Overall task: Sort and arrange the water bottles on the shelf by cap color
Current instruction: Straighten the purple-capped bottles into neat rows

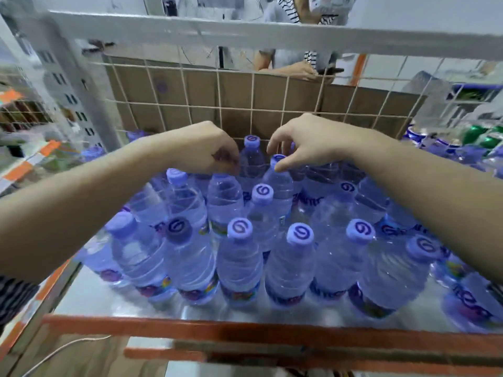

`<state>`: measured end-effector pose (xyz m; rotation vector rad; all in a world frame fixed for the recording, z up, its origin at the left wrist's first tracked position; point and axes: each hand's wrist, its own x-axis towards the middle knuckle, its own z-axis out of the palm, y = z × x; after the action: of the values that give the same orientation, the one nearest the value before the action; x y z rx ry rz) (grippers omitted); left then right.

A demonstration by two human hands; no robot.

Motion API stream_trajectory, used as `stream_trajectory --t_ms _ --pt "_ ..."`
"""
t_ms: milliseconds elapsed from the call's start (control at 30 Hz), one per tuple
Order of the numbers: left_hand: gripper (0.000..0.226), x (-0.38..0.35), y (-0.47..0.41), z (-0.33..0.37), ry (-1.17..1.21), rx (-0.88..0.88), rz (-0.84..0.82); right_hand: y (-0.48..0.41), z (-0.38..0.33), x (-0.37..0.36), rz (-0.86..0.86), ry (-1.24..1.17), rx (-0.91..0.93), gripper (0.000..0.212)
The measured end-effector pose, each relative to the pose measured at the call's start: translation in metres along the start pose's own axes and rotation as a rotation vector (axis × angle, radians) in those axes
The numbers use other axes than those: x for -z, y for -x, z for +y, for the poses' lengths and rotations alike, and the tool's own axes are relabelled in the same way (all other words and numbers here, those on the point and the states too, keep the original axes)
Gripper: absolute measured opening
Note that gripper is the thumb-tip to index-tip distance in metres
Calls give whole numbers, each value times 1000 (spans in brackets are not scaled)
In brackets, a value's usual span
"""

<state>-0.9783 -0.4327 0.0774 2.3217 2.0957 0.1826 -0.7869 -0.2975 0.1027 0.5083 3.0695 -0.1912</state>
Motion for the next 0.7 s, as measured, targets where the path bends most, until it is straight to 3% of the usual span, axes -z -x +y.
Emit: stream_trajectory --t_ms 167,700 --pt "45 -4 2 -11 -58 -12 -70 -7 -5 -20 -18 28 -58 30" --pt "44 -13 -69 47 -40 -156 -53 41 66 -8 55 0 -97 28"
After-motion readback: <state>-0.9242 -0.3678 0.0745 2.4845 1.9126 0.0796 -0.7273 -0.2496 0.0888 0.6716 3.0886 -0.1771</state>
